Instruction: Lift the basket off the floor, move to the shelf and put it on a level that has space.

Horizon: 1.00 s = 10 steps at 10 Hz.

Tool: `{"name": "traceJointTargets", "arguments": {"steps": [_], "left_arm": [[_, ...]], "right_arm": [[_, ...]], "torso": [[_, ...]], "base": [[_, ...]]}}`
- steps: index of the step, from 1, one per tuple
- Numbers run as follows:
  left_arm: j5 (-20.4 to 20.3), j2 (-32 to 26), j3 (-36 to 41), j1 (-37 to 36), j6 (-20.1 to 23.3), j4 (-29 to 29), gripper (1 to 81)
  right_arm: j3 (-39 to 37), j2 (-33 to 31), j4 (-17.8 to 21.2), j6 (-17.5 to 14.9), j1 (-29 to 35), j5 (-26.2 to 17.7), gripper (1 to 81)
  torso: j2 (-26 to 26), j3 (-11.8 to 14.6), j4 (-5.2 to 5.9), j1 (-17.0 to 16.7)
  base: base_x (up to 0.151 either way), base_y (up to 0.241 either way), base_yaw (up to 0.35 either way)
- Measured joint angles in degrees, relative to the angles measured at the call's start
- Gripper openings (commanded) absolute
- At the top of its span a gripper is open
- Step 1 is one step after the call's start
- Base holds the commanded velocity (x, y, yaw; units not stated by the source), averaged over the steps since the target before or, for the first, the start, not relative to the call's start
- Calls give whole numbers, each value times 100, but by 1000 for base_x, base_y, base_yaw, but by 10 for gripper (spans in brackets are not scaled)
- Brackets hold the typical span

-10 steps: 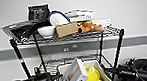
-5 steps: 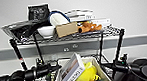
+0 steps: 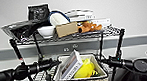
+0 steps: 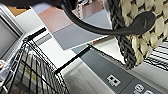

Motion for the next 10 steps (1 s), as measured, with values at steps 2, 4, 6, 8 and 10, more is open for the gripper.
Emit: {"name": "traceJointTargets", "arguments": {"steps": [2, 4, 6, 8, 10], "left_arm": [[26, 212, -367, 0, -11, -2, 10], [116, 444, -706, -5, -11, -6, 10], [249, 674, -1083, -91, -13, -6, 10], [461, 1011, -1482, -207, -18, -9, 10], [646, 1245, -1738, -364, -57, -9, 10]], "right_arm": [[-414, 258, 39, 2, 37, -157, 10], [-813, 427, 63, 4, 98, -273, 10], [-1134, 622, 65, 9, 196, -414, 10], [-1492, 816, 95, 22, 435, -567, 10], [-1871, 940, 105, 22, 533, -606, 10]], "torso": [[0, 0, 0, 2], [2, 0, 0, 2], [2, -2, 0, 2], [2, -5, 0, 2], [5, -5, 0, 6]], "base": [[0, 0, 0], [0, 0, 0], [0, 0, 0], [0, 0, 0], [0, 0, 0]]}}
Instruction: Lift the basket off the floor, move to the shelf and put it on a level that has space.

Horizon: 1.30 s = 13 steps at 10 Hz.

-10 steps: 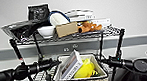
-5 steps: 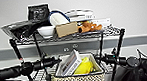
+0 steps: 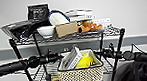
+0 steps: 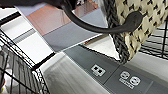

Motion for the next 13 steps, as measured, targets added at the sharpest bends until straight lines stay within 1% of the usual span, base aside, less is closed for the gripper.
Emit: {"name": "traceJointTargets", "arguments": {"steps": [1, 3, 8, 10, 13], "left_arm": [[11, 65, -172, -27, -20, 0, 10], [243, 194, -555, -24, -15, 5, 10], [589, 624, -1261, -55, 0, 35, 10], [758, 813, -1560, -200, 46, 74, 10], [986, 1045, -1921, -263, 49, 146, 10]], "right_arm": [[-179, 134, -2, 0, -2, -49, 10], [-491, 468, -2, 2, 0, -160, 10], [-1415, 1008, -24, -2, -9, -399, 10], [-1844, 1257, -38, -2, 74, -612, 10], [-2437, 1585, -49, -9, 157, -774, 10]], "torso": [[0, 0, 0, 0], [0, -2, 0, 2], [2, -6, 0, 6], [4, -9, 0, 6], [4, -11, 0, 6]], "base": [[0, 0, 0], [0, 0, 0], [0, 0, 0], [0, 0, 0], [0, 0, 0]]}}
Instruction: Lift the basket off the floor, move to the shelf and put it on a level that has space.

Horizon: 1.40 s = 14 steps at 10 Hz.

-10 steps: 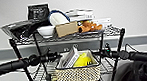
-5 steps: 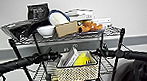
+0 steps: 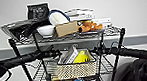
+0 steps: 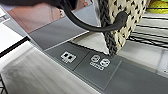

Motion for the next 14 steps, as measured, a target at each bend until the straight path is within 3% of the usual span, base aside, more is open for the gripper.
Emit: {"name": "traceJointTargets", "arguments": {"steps": [5, 12, 13, 14], "left_arm": [[179, 196, -382, 32, 22, 79, 10], [-99, 516, -795, 254, 44, 380, 10], [-124, 519, -792, 254, 56, 405, 811], [-129, 581, -714, 291, 52, 380, 811]], "right_arm": [[-610, 389, -22, -40, 18, -102, 10], [-880, 560, -149, -60, -139, 102, 10], [-863, 551, -149, -60, -139, 107, 10], [-786, 514, -150, -60, -139, 122, 10]], "torso": [[0, 0, 0, 2], [0, 2, 0, 0], [0, 2, 0, 0], [0, 2, 0, 0]], "base": [[0, 0, 0], [0, 0, 0], [0, 0, 0], [0, 0, 0]]}}
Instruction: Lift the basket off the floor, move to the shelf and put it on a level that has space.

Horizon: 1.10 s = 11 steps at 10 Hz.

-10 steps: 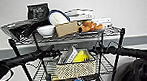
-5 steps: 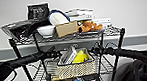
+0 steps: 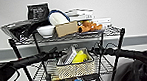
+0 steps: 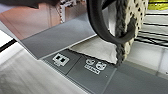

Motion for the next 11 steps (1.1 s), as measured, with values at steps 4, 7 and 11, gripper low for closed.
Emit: {"name": "traceJointTargets", "arguments": {"steps": [4, 7, 11], "left_arm": [[6, -46, 124, 2, -7, 16, 811], [2, -254, 380, 4, -13, 13, 811], [9, -920, 1224, -27, -18, 9, 811]], "right_arm": [[174, -118, -60, -50, -29, 18, 811], [400, -272, -62, -50, -29, 18, 811], [1462, -1118, -66, 7, -182, -196, 811]], "torso": [[0, 0, 0, 2], [0, 0, 0, 2], [0, 0, 0, 2]], "base": [[0, 0, 0], [0, 0, 0], [0, 0, 0]]}}
